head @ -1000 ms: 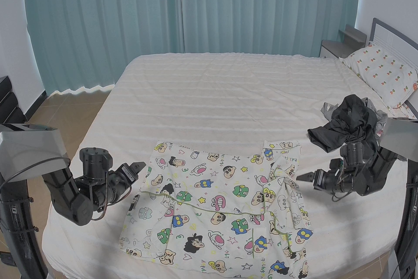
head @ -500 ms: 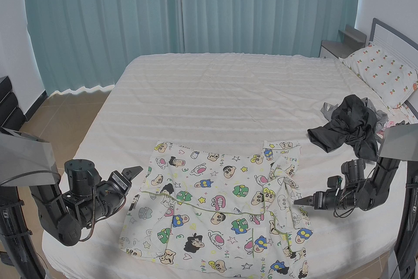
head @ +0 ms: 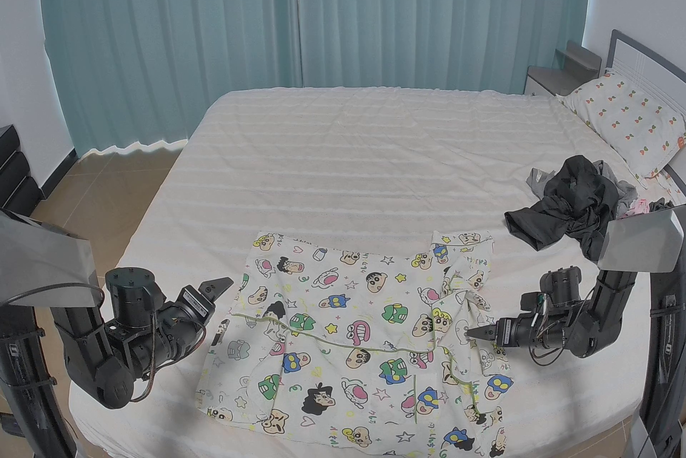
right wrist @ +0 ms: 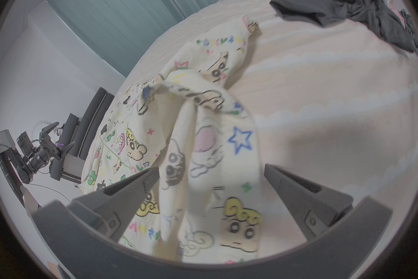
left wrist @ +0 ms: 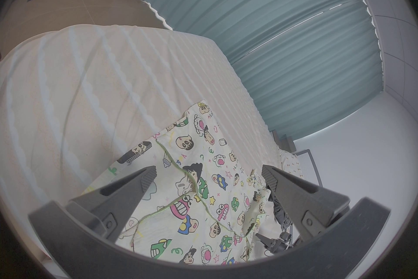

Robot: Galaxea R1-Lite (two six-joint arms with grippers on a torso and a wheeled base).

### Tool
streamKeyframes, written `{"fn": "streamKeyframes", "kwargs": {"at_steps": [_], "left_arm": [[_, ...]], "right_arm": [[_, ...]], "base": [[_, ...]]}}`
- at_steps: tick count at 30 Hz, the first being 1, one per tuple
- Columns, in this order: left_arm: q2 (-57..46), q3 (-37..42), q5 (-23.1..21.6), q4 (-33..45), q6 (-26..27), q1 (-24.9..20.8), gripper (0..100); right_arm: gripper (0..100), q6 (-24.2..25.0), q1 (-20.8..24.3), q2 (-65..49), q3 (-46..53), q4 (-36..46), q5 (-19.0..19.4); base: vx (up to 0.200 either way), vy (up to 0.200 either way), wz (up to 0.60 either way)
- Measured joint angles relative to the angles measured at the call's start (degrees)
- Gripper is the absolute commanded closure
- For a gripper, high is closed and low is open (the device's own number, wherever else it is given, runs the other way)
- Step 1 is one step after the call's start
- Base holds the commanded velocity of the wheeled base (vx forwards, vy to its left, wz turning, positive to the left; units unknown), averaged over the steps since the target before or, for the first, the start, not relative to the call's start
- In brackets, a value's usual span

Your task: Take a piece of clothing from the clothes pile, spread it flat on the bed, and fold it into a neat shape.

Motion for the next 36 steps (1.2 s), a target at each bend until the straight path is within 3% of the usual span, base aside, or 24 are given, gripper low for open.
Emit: {"fn": "streamKeyframes", "kwargs": {"at_steps": [14,20,27,36], "left_arm": [[0.5,0.1,0.0,0.0,0.0,0.0,0],[0.6,0.1,0.1,0.0,0.0,0.0,0],[1.1,0.1,0.3,0.0,0.3,-0.1,0],[3.2,0.1,0.4,-0.1,0.5,-0.5,0]], "right_arm": [[100,4.6,0.1,2.8,2.0,-8.1,-0.2],[100,4.7,-1.2,2.8,4.8,-16.2,-0.8],[100,3.8,-4.9,0.7,9.0,-19.3,-3.0],[100,-1.7,-10.2,-3.0,11.4,-18.7,-3.1]], "base": [[0.000,0.000,0.00],[0.000,0.000,0.00],[0.000,0.000,0.00],[0.000,0.000,0.00]]}}
